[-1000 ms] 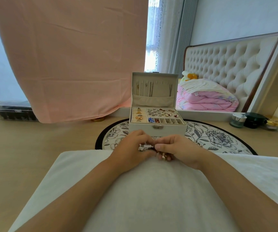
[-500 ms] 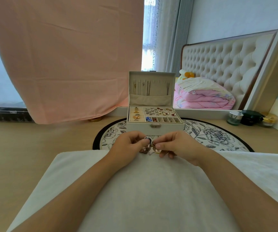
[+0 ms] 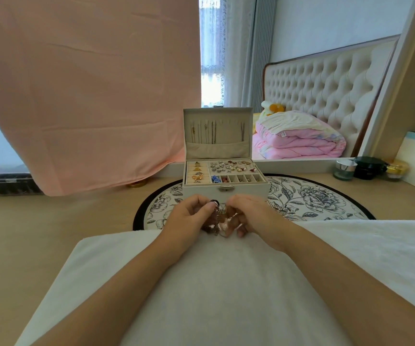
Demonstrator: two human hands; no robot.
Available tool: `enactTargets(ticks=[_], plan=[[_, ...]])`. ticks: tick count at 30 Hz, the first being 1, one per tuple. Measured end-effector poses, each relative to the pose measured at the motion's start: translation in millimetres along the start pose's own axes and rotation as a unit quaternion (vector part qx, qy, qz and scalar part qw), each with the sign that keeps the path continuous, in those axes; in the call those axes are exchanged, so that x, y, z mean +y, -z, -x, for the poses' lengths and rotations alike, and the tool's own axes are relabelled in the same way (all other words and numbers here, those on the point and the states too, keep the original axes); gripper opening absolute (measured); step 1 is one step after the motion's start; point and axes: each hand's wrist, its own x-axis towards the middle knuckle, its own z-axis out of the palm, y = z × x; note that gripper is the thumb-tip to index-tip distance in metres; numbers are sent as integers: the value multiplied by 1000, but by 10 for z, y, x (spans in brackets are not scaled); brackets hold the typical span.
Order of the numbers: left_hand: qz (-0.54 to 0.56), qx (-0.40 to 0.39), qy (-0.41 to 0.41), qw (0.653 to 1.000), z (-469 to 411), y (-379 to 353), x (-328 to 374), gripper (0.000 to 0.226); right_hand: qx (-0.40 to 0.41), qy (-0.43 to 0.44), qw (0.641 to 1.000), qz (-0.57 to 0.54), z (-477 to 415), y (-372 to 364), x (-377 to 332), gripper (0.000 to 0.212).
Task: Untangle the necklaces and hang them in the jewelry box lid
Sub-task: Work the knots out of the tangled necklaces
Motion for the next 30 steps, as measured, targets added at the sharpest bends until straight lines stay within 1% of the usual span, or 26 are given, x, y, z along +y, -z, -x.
enactTargets(ticks=[3, 6, 9, 12, 15, 18, 21, 23, 25, 27, 28, 30], plan=[[-20, 4, 0, 1000, -20, -4, 17, 9, -6, 23, 998, 50, 11, 60, 2, 9], [-45, 5, 5, 999, -68, -30, 74, 7, 3, 18, 997, 70, -29, 143, 2, 9], [-52, -10, 14, 999, -159, -52, 131, 5, -35, 6, 994, 104, -55, 232, -27, 16], [-67, -45, 16, 997, -238, -95, 162, 4, -61, 12, 990, 128, -83, 256, -10, 11], [-69, -47, 3, 996, -325, -174, 174, 6, -30, 19, 995, 98, -115, 273, 49, 8], [-48, -22, 3, 999, -389, -252, 133, 17, 14, 19, 1000, 21, -141, 341, 94, 9], [-19, -63, 27, 997, -373, -306, 58, 25, 32, 20, 999, -34, -165, 386, 146, 7], [-44, -75, 16, 996, -344, -319, 27, 19, 31, 17, 998, -56, -197, 396, 183, 8], [-87, -60, -17, 994, -346, -312, -19, 9, 20, 7, 997, -76, -231, 407, 207, 7], [-102, -46, -32, 993, -355, -278, -69, 8, 12, 1, 996, -86, -259, 412, 225, 7], [-108, -40, -33, 993, -360, -259, -95, 8, 6, 2, 997, -81, -272, 415, 235, 12], [-118, -35, -31, 992, -358, -234, -123, 4, -19, 7, 998, -61, -281, 425, 249, 30]])
